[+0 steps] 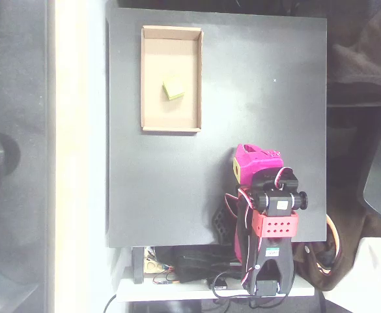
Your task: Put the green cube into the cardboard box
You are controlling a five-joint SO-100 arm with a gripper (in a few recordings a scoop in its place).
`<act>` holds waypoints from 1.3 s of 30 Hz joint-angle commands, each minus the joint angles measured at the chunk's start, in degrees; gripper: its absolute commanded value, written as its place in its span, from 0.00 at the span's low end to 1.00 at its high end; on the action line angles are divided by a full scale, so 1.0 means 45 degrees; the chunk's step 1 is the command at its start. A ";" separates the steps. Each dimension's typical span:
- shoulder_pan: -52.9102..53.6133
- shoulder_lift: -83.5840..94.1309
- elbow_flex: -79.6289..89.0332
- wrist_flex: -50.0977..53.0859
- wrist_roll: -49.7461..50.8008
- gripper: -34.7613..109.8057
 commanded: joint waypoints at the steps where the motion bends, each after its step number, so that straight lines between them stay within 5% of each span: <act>1: -0.0078 0.0059 0.1094 0.0117 -0.0039 0.25; 39: -0.0078 0.0059 0.1094 -0.0176 0.0078 0.25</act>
